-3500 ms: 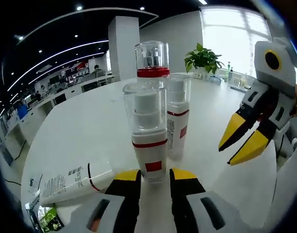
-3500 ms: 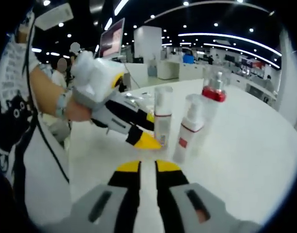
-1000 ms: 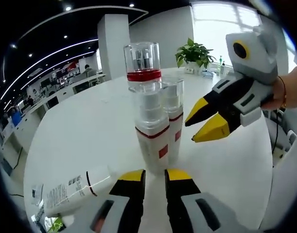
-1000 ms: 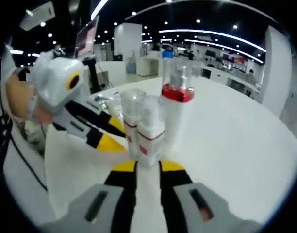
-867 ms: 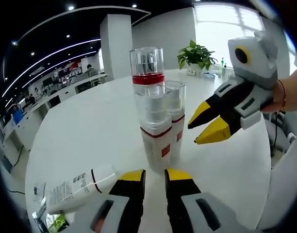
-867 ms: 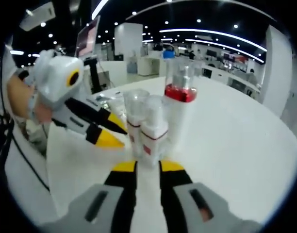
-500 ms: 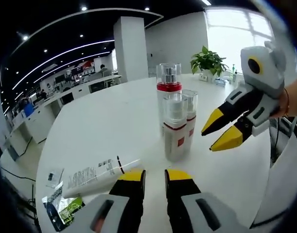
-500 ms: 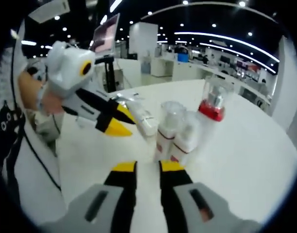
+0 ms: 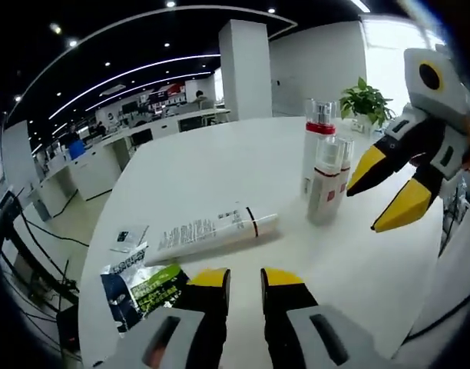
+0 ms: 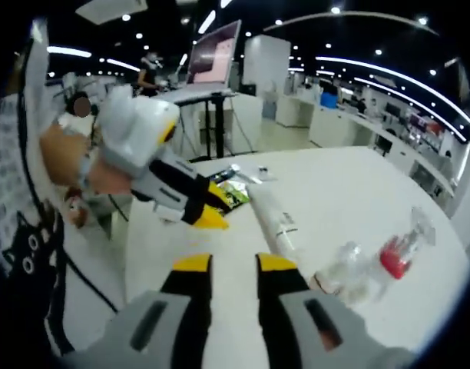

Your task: Arrange the skincare products in the storage area until every visible bottle or jar stands upright without overlapping.

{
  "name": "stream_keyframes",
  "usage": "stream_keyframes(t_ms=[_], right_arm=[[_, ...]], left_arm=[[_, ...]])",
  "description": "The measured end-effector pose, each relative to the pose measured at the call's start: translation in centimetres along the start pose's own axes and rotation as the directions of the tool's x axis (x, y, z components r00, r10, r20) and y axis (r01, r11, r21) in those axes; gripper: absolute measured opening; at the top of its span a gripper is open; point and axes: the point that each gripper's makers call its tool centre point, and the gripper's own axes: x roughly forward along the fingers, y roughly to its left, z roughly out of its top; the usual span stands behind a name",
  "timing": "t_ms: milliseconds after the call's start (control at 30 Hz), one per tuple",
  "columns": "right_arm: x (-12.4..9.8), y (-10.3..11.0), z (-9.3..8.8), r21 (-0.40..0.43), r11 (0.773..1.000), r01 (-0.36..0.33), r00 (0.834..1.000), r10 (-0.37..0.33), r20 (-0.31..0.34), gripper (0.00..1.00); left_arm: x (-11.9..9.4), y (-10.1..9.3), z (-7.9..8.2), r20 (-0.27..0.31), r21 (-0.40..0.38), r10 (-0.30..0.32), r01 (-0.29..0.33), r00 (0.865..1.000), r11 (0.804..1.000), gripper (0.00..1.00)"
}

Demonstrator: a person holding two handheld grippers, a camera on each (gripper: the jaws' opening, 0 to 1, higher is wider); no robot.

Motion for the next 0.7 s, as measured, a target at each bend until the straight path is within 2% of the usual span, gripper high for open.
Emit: stream_keyframes(t_ms=[233, 367, 467, 633, 700], right_arm=[[1.3, -1.7, 4.3, -0.051, 0.999, 0.01, 1.0, -0.011, -0.009, 0.23], [2.4, -2.8, 5.5, -0.106, 0.994, 0.01, 0.997, -0.018, -0.076, 0.29], [3.5, -3.7, 6.2, -0.1, 0.995, 0.005, 0.993, -0.016, -0.117, 0.31], [5.4, -4.6, 6.7, -0.103, 0.995, -0.014, 0.982, -0.006, -0.191, 0.33], [6.4, -4.9, 6.4, -0.132, 0.991, -0.029, 0.971, -0.003, -0.239, 0.33]], left_arm=[[-0.6, 1.0, -1.1, 0.004, -0.03, 0.026, -0.026, 1.0, 0.999, 0.17], [-1.0, 1.7, -1.8, 0.004, -0.045, 0.039, -0.039, 0.999, 0.998, 0.17], [-1.3, 2.1, -2.2, 0.005, -0.058, 0.049, -0.049, 0.999, 0.997, 0.17], [-1.8, 2.5, -2.5, 0.004, -0.072, 0.058, -0.058, 0.998, 0.996, 0.17], [-2.0, 2.8, -2.6, 0.004, -0.077, 0.067, -0.067, 0.998, 0.995, 0.17]])
